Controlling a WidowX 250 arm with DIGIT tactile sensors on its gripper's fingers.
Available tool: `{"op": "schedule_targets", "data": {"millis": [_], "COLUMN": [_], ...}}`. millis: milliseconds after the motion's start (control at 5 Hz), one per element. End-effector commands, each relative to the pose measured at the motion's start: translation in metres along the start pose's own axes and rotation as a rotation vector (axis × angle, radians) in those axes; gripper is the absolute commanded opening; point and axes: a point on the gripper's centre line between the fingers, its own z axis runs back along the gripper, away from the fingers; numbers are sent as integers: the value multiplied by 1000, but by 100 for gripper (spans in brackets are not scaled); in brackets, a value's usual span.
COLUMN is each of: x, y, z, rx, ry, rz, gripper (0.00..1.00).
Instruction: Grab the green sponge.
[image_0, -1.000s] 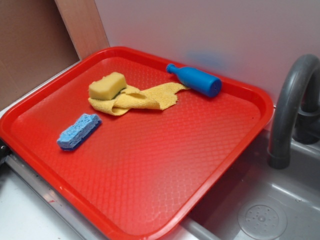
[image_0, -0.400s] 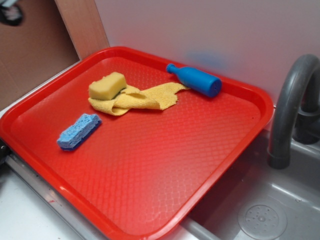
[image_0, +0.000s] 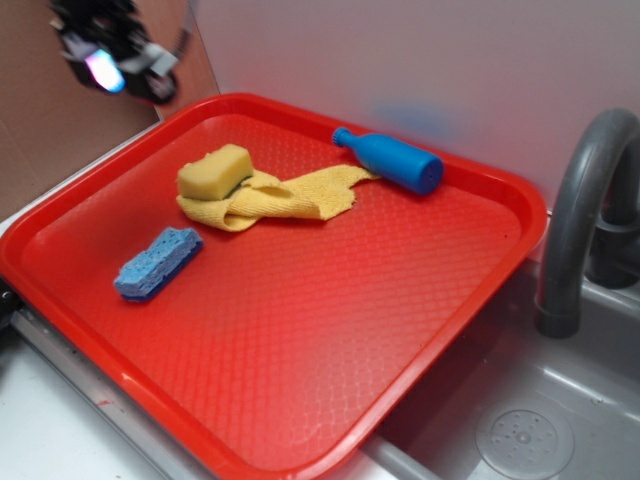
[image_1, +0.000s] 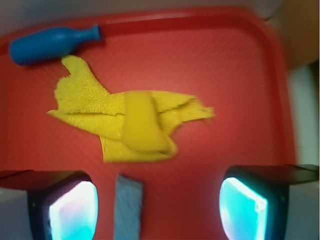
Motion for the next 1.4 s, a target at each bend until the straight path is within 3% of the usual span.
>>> {"op": "schedule_targets", "data": {"millis": [0, 200, 600, 800, 1000, 1200], "x": [23, 31, 35, 32, 30, 22], "y": [-10, 14, 25, 20, 16, 20], "z": [-41, -54, -63, -65, -37, 14], "rx": [16, 63, 101, 124, 116, 87], "ry": [32, 44, 75, 77, 70, 23], "rz": [-13, 34, 32, -1, -33, 25], "gripper": [100, 100, 100, 0, 0, 0]}}
